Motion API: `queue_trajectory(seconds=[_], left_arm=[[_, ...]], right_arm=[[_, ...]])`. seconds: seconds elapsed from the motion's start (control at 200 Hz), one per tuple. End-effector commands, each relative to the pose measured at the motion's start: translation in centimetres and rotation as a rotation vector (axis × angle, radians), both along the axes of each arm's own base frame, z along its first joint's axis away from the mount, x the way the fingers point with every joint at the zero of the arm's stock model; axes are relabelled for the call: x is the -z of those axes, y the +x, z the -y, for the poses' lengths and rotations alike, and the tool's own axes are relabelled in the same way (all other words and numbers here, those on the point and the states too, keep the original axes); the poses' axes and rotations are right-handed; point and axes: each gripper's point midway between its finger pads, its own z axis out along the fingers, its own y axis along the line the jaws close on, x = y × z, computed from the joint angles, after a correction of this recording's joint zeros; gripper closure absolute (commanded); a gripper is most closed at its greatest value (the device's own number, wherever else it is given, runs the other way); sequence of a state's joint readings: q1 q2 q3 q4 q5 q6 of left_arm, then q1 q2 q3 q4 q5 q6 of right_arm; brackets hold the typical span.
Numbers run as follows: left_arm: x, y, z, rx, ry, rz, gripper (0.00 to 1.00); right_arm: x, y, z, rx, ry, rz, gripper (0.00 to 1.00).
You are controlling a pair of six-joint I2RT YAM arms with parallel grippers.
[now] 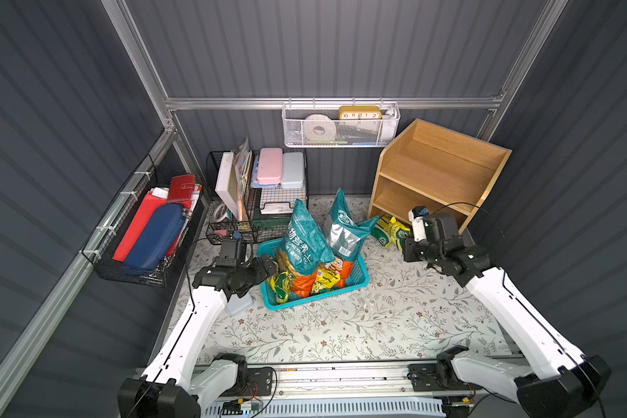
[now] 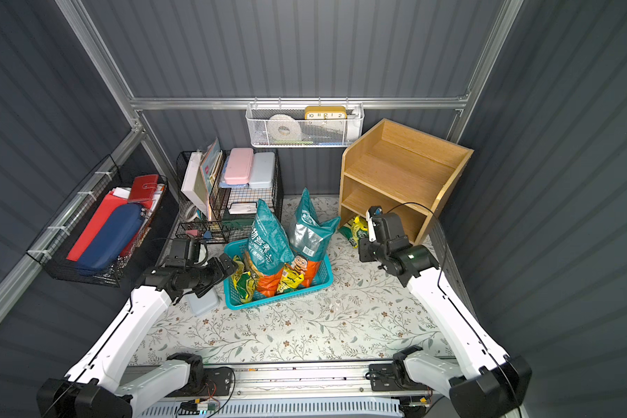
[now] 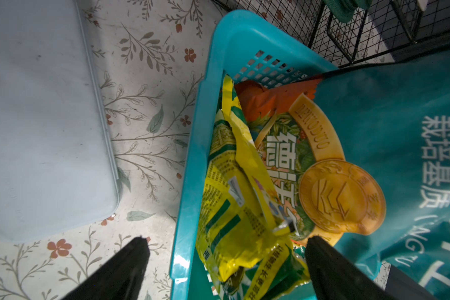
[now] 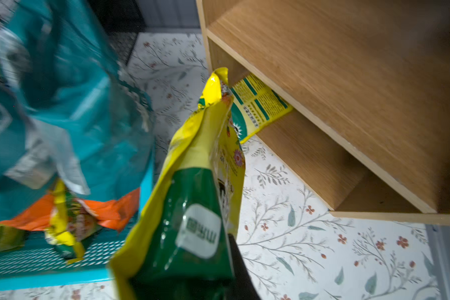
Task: Take down the fertilizer bag from the shelf
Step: Pick up the fertilizer bag from the shelf, then place the fertilizer bag in the storage box.
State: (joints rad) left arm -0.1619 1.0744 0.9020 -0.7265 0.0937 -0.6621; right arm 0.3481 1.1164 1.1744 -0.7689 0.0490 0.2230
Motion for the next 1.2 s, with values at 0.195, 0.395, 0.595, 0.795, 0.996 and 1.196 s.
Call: queue_trajectory(seconds=[0.195, 0.395, 0.595, 0.795, 0.996, 1.196], left_arm=[[-1.0, 0.2, 0.2, 0.003, -0.012, 0.014, 0.00], [-1.2, -0.1, -0.1, -0.001, 0.001, 0.016, 0.01], [-0.9, -0.4, -0.1, -0.004, -0.003, 0.008, 0.01], [-0.8, -0.8, -0.5, -0.006, 0.019, 0.013, 0.01], [-0.4, -0.5, -0.3, -0.004, 0.008, 0.003, 0.01], [-0.4, -0.4, -0.2, -0.005, 0.002, 0.001, 0.01]], right_arm=[[-13.5, -3.8, -10.1, -0.474, 0.510, 0.153, 1.00], [-13.8, -7.4, -18.3, -0.771, 0.496, 0.089, 1.00], [-10.1, -10.4, -24.0, -1.000, 0.419, -0.100, 1.00], [-4.9, -11.2, -25.0, -1.041, 0.287, -0.288, 1.00], [1.2, -10.7, -25.7, -1.012, 0.102, -0.402, 1.00], [6.8, -10.3, -27.3, -1.013, -0.102, -0.489, 1.00]])
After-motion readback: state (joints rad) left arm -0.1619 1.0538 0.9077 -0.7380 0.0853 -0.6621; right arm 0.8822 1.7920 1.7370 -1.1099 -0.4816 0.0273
